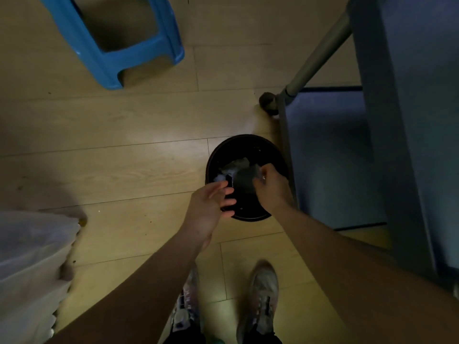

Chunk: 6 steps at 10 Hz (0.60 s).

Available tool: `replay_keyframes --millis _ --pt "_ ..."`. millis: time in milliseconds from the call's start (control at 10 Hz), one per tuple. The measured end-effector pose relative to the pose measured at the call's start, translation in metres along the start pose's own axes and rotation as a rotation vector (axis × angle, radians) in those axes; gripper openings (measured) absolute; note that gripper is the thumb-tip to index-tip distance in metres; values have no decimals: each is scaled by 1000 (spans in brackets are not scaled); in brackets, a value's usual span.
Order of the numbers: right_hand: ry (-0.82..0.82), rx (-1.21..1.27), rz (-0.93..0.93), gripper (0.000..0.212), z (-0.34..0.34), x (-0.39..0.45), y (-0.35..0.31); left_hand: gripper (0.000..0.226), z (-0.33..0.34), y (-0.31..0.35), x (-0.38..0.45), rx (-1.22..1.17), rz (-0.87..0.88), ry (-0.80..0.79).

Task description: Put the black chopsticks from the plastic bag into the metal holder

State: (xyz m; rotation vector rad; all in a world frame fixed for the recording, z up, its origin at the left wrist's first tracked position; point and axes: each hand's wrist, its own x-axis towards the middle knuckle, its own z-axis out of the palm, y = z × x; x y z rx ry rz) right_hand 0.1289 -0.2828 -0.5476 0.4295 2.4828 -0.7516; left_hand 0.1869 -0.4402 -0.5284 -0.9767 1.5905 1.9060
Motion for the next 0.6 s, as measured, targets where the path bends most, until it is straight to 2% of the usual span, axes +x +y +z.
replay_keyframes --millis 100,400,600 --pt "-37 -53 4 19 21 14 6 28 0 -7 9 9 9 -15" --pt "-247 -205 40 44 48 40 16 26 -13 -17 12 1 28 -33" --pt "-242 -277 -35 49 42 42 7 27 -16 -2 10 -43 35 -33"
